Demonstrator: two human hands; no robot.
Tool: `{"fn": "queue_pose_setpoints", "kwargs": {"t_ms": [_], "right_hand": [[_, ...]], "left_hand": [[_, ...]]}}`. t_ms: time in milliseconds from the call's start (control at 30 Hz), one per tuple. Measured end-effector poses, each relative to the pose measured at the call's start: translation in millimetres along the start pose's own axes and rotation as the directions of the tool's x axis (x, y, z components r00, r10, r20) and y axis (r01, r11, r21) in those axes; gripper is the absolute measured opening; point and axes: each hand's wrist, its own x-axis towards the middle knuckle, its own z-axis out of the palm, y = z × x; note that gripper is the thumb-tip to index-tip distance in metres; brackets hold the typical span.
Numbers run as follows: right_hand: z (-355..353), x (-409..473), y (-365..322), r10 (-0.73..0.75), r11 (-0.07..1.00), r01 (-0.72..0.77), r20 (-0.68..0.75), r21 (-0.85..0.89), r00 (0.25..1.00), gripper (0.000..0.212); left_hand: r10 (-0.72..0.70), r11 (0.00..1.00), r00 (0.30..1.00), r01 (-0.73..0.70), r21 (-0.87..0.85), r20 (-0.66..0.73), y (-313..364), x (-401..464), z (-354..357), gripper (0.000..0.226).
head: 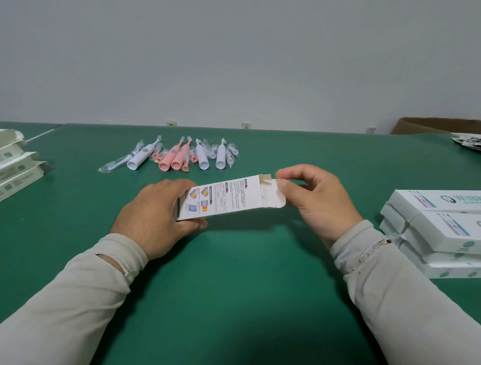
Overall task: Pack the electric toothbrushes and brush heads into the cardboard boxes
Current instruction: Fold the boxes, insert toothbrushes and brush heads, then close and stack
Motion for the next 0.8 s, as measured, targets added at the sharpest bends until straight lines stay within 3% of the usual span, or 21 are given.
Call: {"fn": "queue_pose_setpoints", "kwargs": {"t_ms": [67,167,267,367,500,633,800], "right_hand": [[-3,1,0,-0.038,0.998,0.038,0.009,-0.049,0.999,0.029],[-6,-1,-3,-0.082,0.990,0.104,0.209,-0.096,0.975,0.047],[-7,-6,-6,-0.098,0.962,0.173,0.322,-0.213,0.942,0.048],[-4,-9,-6,-0.153,0.927,0.238,0.285,-0.290,0.946,0.037],[1,-10,-5,-0.163,0.941,0.211,0.191,-0.266,0.968,0.025],[9,-11,-2,-0.181,0.926,0.211,0.121,-0.313,0.976,0.024],[25,-14,2,-0.150,0.961,0.162,0.068,-0.225,0.986,0.026]], "left_hand": [[-0.005,1.000,1.000,0.005,0.003,-0.002,-2,1,0,0.052],[-0.008,1.000,1.000,0.008,-0.002,-0.007,-2,1,0,0.052],[-0.011,1.000,1.000,0.011,-0.013,-0.020,-3,1,0,0.051],[-0.007,1.000,1.000,0.007,-0.014,-0.022,-4,1,0,0.050],[-0.004,1.000,1.000,0.004,-0.007,-0.017,-3,1,1,0.051],[-0.018,1.000,1.000,0.018,-0.020,-0.019,-1,1,2,0.051],[-0.035,0.999,0.999,0.035,-0.017,-0.032,-1,0,2,0.052]]}}
